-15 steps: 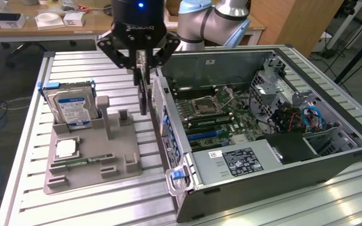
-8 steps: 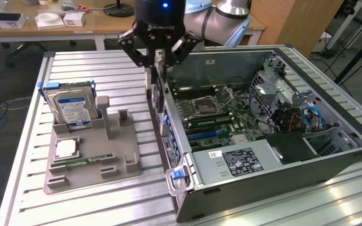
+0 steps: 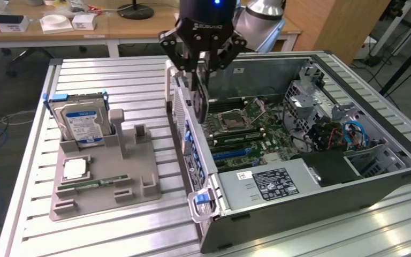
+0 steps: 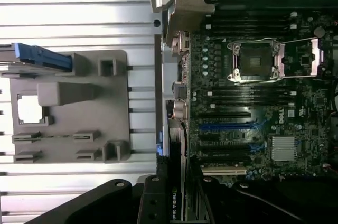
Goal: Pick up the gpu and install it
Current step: 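Pick up the gpu and move the gpu toward the slot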
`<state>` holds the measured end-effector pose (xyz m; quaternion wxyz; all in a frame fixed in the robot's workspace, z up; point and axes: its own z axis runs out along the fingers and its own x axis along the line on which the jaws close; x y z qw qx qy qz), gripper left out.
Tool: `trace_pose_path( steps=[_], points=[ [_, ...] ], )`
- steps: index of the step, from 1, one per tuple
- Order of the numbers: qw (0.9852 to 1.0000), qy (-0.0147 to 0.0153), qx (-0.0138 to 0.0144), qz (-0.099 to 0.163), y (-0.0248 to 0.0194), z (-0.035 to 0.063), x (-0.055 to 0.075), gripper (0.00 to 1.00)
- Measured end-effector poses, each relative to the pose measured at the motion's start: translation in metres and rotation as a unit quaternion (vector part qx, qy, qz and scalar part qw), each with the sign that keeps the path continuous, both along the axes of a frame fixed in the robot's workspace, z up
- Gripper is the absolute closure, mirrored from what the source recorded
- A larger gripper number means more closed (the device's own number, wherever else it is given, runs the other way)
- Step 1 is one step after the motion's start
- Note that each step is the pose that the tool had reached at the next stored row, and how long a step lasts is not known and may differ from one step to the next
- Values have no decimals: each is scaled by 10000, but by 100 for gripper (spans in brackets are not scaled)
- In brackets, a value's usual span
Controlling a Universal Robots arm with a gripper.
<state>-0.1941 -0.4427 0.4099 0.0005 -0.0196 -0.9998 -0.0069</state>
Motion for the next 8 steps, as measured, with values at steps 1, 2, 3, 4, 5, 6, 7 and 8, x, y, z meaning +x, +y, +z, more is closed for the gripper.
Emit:
trace_pose_path(
  steps=[1, 2, 3, 4, 5, 6, 7, 8],
  points=[
    [10000, 0, 4, 1, 0, 0, 45, 74],
    [10000, 0, 7, 3, 0, 0, 94, 74],
    [10000, 1, 11, 4, 0, 0, 139, 74],
    [10000, 1, 13, 5, 0, 0, 184, 74],
    [10000, 1, 14, 6, 0, 1, 229, 74],
    [10000, 1, 17, 8, 0, 0, 274, 74],
    [10000, 1, 19, 9, 0, 0, 321, 74],
    [10000, 1, 20, 10, 0, 0, 364, 74]
  ],
)
